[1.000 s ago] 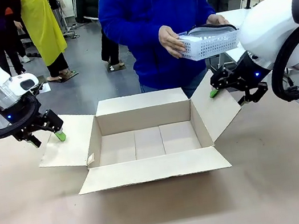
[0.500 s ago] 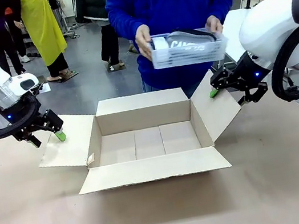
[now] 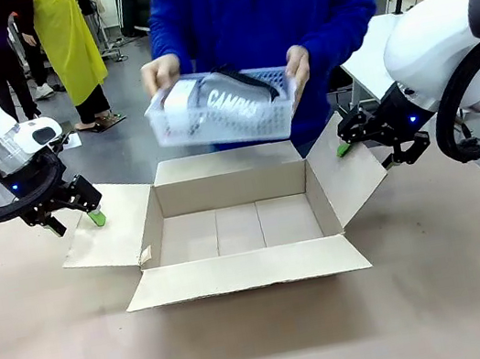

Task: Pack the gift set into the box.
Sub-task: Lift both hands away from the flaps of the Package Box.

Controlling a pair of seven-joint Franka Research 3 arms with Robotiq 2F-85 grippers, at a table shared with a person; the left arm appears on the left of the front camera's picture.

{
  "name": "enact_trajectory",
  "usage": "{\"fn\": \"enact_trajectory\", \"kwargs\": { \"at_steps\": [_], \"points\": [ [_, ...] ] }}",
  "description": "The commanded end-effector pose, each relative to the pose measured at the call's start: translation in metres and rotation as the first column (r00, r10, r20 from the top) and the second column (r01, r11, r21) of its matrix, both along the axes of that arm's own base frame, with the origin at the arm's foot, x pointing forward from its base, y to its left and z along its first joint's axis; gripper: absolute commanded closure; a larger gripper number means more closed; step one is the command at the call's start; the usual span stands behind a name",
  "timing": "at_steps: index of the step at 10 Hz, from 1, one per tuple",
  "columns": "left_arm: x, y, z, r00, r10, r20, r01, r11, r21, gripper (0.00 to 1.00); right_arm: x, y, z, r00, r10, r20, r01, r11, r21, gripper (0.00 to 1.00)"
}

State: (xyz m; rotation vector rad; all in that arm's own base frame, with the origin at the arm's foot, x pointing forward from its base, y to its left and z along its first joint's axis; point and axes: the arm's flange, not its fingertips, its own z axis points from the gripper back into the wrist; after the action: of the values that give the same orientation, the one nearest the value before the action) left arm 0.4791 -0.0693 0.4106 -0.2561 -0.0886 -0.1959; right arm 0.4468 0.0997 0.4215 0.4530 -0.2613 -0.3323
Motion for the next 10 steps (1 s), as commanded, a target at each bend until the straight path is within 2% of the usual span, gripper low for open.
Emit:
{"fn": "enact_trajectory", "kwargs": {
  "at_steps": [1, 10],
  "points": [
    [-0.0022, 0.0001, 0.0016, 1.000, 0.009, 0.005, -0.009, 1.000, 0.019, 0.00, 0.0023, 0.0009, 0.0051, 1.000, -0.014, -0.008, 0.014, 1.000, -0.010, 0.00],
    [-0.0022, 0.0001, 0.0016, 1.000, 0.009, 0.005, -0.009, 1.000, 0.019, 0.00, 0.0023, 0.0009, 0.0051, 1.000, -0.014, -0.008, 0.014, 1.000, -0.010, 0.00]
  ]
}}
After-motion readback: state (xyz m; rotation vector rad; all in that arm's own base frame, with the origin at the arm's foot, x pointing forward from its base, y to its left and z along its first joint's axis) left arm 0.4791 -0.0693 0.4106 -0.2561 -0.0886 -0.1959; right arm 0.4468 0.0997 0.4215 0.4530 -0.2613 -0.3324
